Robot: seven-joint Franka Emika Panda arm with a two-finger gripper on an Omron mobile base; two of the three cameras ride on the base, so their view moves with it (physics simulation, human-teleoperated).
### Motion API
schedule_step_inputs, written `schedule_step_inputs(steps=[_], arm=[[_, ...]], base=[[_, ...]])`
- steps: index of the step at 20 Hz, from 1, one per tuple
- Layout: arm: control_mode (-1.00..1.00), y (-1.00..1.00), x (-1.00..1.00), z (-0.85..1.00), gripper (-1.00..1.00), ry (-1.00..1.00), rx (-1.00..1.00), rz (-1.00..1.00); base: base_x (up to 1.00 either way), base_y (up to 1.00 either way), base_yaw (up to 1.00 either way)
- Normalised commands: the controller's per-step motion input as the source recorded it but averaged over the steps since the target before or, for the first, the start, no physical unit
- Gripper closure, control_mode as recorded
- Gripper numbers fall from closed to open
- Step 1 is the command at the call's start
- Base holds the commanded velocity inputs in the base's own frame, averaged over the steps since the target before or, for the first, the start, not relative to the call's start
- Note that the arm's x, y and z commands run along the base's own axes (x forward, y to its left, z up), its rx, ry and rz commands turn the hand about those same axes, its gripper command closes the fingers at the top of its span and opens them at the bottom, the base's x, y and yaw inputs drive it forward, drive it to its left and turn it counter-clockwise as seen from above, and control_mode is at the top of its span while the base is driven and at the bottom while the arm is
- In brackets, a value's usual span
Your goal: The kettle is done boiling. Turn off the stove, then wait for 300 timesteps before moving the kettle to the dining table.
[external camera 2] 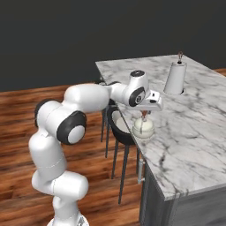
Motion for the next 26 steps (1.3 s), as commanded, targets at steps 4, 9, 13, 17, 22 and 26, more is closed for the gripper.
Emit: schedule_step_inputs(steps=[4, 9, 13, 17, 22, 26], arm=[[-1.0, -0.07, 0.17, -0.1, 1.0, 0.0, 0.0, 0.0], [-1.0, -0.09, 0.17, -0.06, 1.0, 0.0, 0.0, 0.0], [-1.0, -0.09, 0.18, -0.05, 1.0, 0.0, 0.0, 0.0], [-1.0, -0.09, 0.18, -0.06, 1.0, 0.0, 0.0, 0.0], [-1.0, -0.08, 0.19, -0.06, 1.0, 0.0, 0.0, 0.0], [-1.0, -0.07, 0.19, -0.07, 1.0, 0.0, 0.0, 0.0]], base=[[0.0, 0.0, 0.0], [0.0, 0.0, 0.0], [0.0, 0.0, 0.0], [0.0, 0.0, 0.0], [0.0, 0.0, 0.0], [0.0, 0.0, 0.0]])
